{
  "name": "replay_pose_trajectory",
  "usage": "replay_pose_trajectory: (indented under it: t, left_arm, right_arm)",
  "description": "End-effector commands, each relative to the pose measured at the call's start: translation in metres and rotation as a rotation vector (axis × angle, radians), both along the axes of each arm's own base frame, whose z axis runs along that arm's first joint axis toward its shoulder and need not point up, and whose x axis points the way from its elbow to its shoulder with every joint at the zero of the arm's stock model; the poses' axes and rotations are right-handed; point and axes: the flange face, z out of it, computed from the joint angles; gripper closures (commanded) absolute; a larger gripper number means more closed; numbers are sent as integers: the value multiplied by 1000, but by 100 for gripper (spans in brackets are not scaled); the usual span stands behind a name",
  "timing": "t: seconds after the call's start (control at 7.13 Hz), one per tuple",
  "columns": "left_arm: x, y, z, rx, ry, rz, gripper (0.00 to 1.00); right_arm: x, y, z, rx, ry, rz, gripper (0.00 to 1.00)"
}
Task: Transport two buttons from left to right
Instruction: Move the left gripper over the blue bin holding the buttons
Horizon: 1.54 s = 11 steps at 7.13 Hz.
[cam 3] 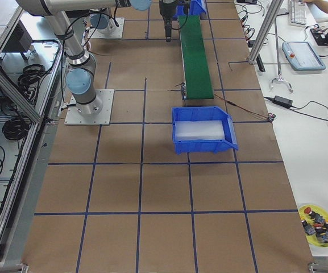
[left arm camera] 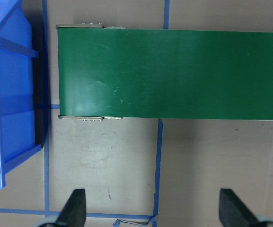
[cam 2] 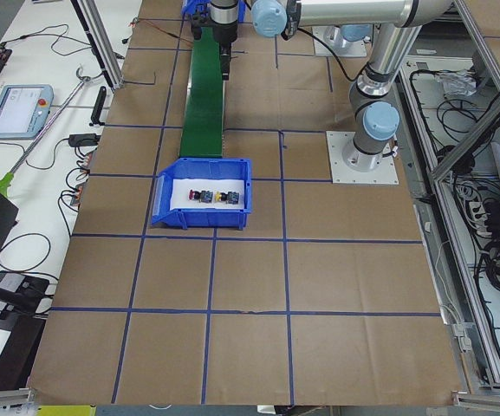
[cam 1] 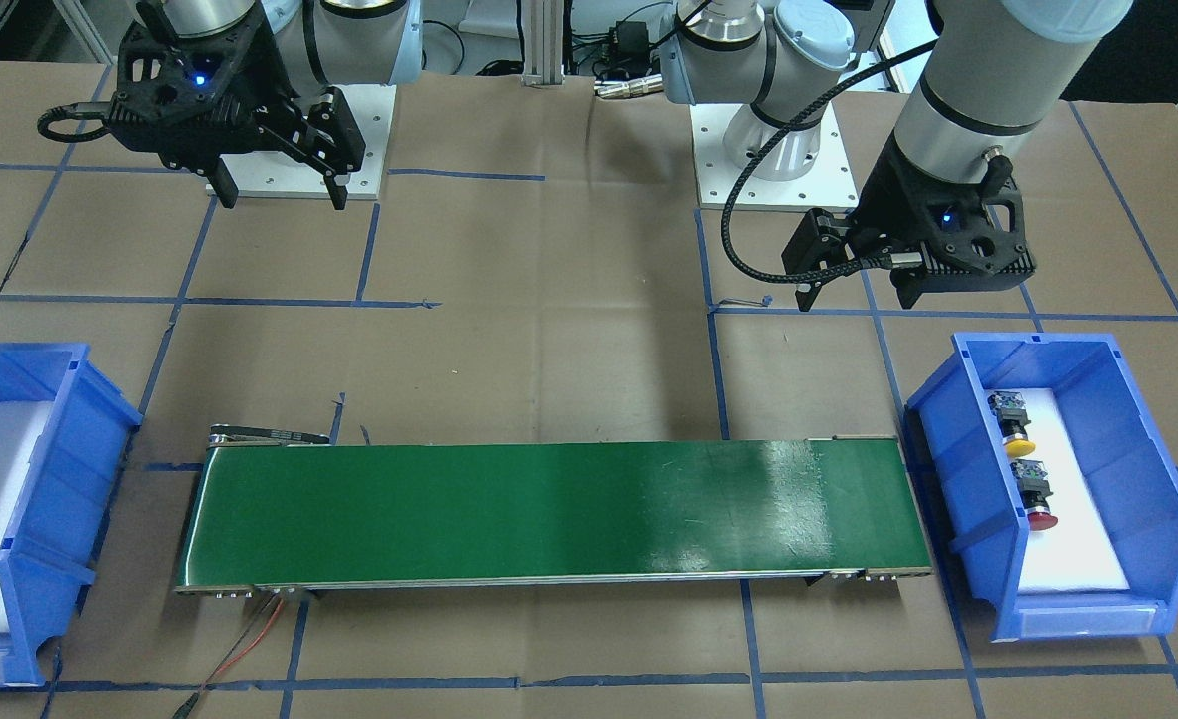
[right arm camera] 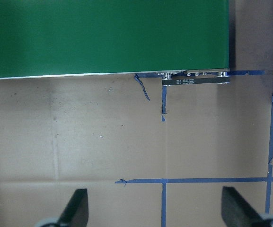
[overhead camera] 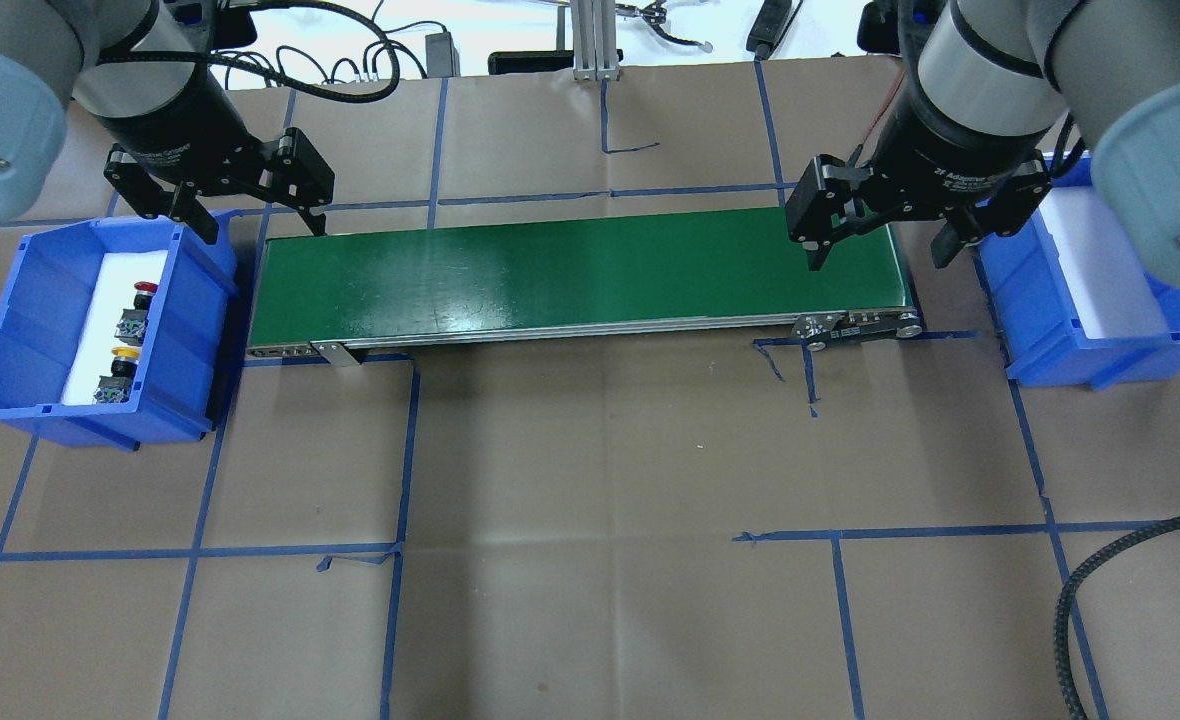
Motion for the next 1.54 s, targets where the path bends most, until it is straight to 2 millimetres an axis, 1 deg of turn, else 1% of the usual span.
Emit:
replay_pose_trajectory:
  t: [0.0,0.42,0.84,1.12,1.26,1.4]
  left_arm:
    - [0,0,0,0,0,0,0]
    - [0,4,3,-6,-1,-12,0]
    - [1,4,2,-3,-2,-11,0]
    - [12,0,2,-4,-4,-15,0]
    - [46,-5,2,-7,-6,-29,0]
    - [98,-7,4,-9,-7,-33,0]
  right_arm:
    - [0,0,1,4,0,-1,0]
    - [0,0,1,4,0,-1,0]
    - [1,-1,3,-4,-3,1,0]
    - [0,0,1,1,-1,1,0]
    - [1,0,0,4,-3,2,0]
    - [1,0,-1,5,-3,2,0]
